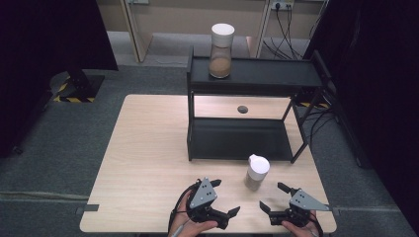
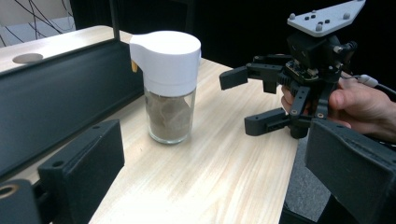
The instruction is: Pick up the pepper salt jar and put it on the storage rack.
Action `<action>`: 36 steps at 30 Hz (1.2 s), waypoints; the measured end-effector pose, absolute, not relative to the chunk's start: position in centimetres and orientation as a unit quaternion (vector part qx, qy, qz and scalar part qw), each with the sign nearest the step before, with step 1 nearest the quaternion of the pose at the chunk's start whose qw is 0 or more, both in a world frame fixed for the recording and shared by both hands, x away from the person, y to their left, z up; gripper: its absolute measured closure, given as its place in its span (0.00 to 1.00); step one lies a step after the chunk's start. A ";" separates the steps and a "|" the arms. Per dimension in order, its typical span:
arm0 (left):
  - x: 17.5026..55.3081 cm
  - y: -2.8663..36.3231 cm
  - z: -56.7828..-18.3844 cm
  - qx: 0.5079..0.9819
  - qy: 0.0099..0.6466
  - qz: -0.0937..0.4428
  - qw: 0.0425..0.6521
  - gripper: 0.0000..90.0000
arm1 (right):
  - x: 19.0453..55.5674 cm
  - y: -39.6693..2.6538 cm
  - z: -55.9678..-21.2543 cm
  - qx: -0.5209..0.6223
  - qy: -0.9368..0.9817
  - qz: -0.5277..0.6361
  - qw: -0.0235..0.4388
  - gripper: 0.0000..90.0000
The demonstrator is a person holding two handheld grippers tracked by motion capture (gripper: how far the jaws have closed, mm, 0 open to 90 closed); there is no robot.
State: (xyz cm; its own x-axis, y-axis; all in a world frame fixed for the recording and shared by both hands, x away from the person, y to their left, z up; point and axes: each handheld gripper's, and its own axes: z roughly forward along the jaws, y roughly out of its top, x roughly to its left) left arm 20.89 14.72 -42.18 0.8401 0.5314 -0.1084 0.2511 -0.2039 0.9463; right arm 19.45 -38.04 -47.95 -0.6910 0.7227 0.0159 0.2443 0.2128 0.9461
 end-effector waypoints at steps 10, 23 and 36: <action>20.4 14.3 -43.8 0.773 0.247 0.124 0.570 0.05 | 19.4 -38.1 -48.0 0.326 0.745 0.537 0.224 0.02; 20.0 15.0 -45.5 0.768 0.248 0.136 0.574 0.05 | 19.3 -38.1 -48.0 0.323 0.745 0.539 0.226 0.02; 19.3 15.3 -47.4 0.763 0.242 0.144 0.582 0.05 | 19.3 -38.0 -48.0 0.321 0.745 0.538 0.229 0.02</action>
